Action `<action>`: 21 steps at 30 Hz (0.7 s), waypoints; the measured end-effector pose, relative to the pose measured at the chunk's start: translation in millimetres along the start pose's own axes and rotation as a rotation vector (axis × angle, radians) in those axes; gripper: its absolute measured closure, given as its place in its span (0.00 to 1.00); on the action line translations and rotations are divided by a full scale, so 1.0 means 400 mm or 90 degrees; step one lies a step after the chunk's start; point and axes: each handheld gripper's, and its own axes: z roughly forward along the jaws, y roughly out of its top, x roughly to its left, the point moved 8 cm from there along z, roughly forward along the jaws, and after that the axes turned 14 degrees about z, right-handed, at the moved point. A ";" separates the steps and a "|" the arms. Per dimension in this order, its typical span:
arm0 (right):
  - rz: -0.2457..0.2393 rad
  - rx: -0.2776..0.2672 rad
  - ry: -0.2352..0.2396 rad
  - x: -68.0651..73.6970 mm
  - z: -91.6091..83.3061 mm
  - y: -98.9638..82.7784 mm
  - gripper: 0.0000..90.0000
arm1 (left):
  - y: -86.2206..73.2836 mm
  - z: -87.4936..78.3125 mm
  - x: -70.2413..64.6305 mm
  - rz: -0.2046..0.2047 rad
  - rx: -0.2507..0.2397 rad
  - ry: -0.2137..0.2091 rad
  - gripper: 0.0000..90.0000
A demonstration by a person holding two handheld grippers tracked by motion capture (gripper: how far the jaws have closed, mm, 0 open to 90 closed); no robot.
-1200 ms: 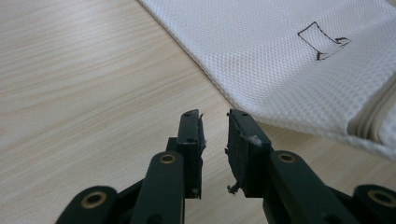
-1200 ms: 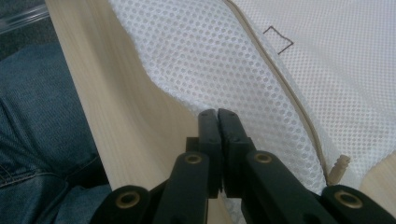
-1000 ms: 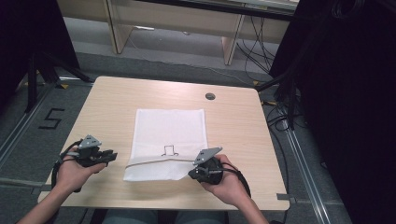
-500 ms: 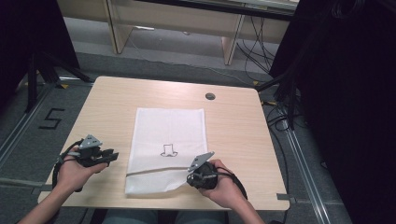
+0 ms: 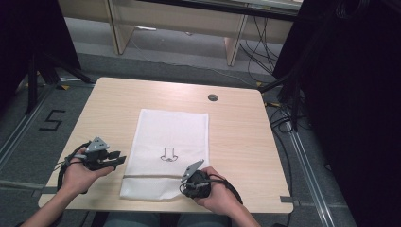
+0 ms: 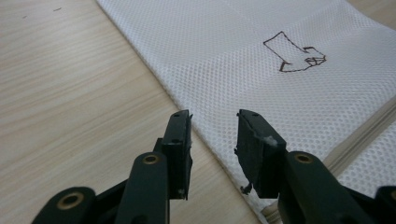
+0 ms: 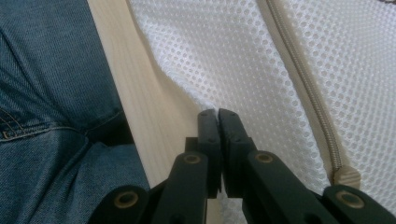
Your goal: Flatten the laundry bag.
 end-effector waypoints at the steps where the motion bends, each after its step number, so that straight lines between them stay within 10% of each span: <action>1: -0.002 0.002 0.001 0.002 0.005 -0.001 0.98 | 0.007 0.003 -0.006 0.004 -0.014 -0.002 0.71; 14: 0.007 0.011 0.035 0.025 0.003 -0.005 0.88 | 0.002 0.011 -0.026 0.049 -0.004 -0.048 0.58; 21: 0.030 -0.086 0.025 -0.008 -0.067 0.023 0.82 | 0.016 0.009 -0.041 0.043 -0.032 -0.049 0.51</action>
